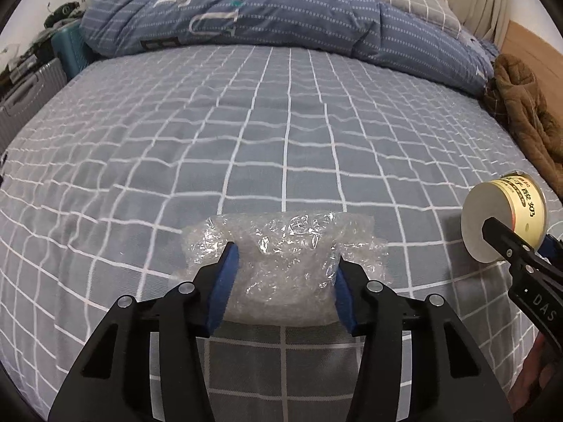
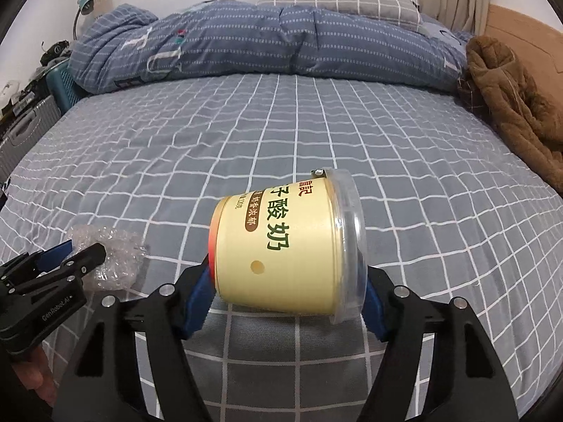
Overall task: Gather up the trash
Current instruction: 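Carry the bubble wrap and yellow cup with both tools over the trash bin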
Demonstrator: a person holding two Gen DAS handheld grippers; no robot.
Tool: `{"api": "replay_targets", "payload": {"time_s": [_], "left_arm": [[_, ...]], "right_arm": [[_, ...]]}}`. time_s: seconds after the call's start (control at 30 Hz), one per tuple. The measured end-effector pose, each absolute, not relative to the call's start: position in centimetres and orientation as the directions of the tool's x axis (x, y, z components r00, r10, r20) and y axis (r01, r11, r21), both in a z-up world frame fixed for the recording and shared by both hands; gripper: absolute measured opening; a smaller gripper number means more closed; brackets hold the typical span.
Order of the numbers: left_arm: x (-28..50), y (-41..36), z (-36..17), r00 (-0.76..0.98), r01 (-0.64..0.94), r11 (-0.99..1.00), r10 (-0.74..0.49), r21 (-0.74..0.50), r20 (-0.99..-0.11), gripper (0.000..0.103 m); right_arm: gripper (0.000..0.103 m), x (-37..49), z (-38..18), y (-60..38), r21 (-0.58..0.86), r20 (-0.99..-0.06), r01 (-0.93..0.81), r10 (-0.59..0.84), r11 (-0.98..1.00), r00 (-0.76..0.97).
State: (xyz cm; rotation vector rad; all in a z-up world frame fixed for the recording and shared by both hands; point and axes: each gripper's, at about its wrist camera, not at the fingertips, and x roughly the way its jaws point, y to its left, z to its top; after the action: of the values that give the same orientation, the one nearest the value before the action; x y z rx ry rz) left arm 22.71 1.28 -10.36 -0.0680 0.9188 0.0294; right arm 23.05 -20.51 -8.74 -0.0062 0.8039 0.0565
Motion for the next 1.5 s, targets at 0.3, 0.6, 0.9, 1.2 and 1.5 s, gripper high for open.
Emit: {"api": "replay_targets", "payload": {"time_s": [0.3, 0.6, 0.9, 1.2, 1.5], "left_arm": [[21.3, 0.8, -7.7, 0.65, -0.042, 0.998, -0.009, -0.047, -0.76, 0.049], [19.2, 0.6, -5.4, 0.68, -0.023, 0.997, -0.036, -0.071, -0.732, 0.049], [16.6, 0.4, -3.5, 0.702, -0.01, 0.995, -0.061, -0.096, -0.71, 0.049], [13.3, 0.6, -2.1, 0.721, -0.009, 0.996, -0.055, -0.089, -0.69, 0.049], [10.0, -0.2, -1.1, 0.73, 0.009, 0.998, -0.051, -0.065, -0.681, 0.049]], "right_arm": [[0.066, 21.8, -6.6, -20.8, 0.009, -0.689, -0.06, 0.049, 0.998, 0.724], [0.066, 19.5, -4.6, -21.3, 0.006, -0.655, -0.059, 0.049, 0.998, 0.754], [0.066, 16.8, -2.9, -21.4, 0.012, -0.622, -0.064, 0.058, 0.998, 0.781], [0.066, 13.7, -2.0, -21.1, 0.019, -0.607, -0.073, 0.07, 0.997, 0.791], [0.066, 10.3, -0.9, -21.0, 0.026, -0.603, -0.088, 0.086, 0.996, 0.793]]}}
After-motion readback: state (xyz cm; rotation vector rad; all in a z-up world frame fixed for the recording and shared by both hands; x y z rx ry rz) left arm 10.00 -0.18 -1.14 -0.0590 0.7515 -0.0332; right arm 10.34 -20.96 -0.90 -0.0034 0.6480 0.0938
